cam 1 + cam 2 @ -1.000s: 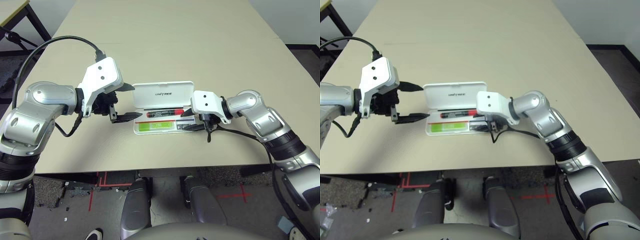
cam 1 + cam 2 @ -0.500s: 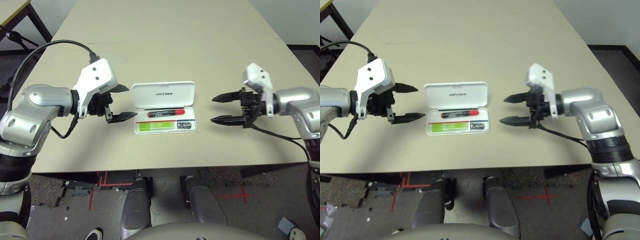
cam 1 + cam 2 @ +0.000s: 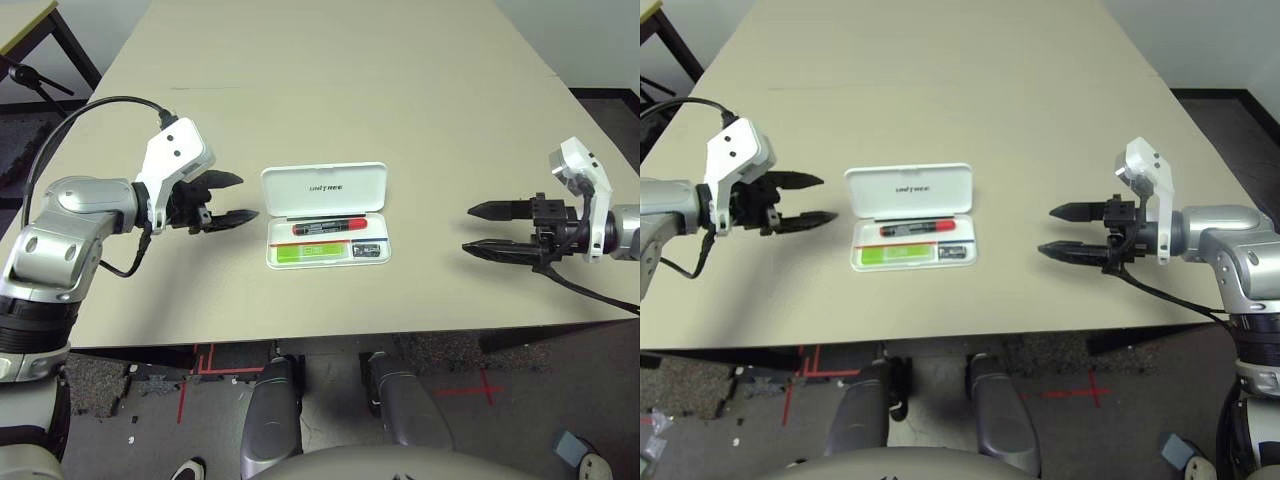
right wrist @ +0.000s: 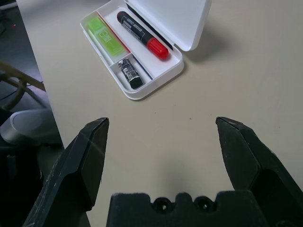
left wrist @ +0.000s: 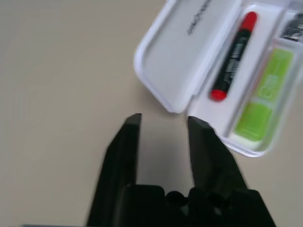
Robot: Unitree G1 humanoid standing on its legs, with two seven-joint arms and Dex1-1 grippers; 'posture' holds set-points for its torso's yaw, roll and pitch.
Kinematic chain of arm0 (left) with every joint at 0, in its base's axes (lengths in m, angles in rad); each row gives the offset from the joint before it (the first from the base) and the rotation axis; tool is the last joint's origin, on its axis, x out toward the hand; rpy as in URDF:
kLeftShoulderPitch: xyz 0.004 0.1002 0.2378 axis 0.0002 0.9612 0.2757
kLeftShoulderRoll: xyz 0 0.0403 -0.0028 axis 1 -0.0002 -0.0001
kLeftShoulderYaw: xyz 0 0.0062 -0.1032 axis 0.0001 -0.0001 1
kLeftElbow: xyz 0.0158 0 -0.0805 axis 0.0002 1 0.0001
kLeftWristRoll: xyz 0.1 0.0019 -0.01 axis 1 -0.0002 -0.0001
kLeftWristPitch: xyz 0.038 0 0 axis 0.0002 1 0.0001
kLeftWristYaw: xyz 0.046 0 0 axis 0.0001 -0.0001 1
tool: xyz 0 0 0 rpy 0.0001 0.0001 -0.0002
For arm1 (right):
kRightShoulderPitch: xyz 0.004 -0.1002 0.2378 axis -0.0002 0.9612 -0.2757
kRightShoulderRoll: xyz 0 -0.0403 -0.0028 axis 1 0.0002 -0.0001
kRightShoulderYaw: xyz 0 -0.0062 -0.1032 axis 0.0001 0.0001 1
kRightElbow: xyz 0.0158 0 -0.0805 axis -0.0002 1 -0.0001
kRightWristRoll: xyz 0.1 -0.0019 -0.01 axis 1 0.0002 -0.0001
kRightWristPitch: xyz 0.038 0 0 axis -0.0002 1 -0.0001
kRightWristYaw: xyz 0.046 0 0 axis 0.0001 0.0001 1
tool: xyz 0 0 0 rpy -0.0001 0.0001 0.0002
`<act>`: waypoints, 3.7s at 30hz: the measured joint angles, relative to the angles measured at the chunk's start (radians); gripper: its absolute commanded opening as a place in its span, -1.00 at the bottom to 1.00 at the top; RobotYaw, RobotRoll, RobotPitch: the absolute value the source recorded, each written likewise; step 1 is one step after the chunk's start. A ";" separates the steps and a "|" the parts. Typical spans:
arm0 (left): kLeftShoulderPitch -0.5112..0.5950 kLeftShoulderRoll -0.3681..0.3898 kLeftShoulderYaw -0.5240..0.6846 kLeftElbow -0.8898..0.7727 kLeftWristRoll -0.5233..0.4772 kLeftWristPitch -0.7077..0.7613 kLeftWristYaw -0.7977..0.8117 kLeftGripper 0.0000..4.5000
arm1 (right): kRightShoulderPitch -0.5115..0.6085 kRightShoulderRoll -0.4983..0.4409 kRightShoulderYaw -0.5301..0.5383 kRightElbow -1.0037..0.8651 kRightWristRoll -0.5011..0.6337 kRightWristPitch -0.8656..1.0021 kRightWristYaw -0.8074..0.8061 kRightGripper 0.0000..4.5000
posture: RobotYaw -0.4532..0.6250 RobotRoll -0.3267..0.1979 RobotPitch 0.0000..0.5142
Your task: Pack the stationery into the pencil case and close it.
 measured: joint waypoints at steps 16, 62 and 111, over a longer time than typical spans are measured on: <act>-0.053 -0.171 -0.083 0.258 0.201 -0.279 0.117 -0.99 | -0.010 0.011 0.020 -0.008 0.017 0.010 -0.021 1.00 | -0.40 0.25 -0.36; 0.083 -0.280 -0.209 -0.058 0.090 -0.292 -0.097 -0.99 | -0.052 0.037 0.111 0.006 -0.036 -0.020 -0.040 1.00 | -0.37 0.25 -0.33; -0.057 -0.463 0.367 0.614 0.040 -0.575 0.758 0.99 | -0.274 0.436 -0.262 0.773 -0.236 -0.794 -1.087 1.00 | -0.35 0.25 -0.26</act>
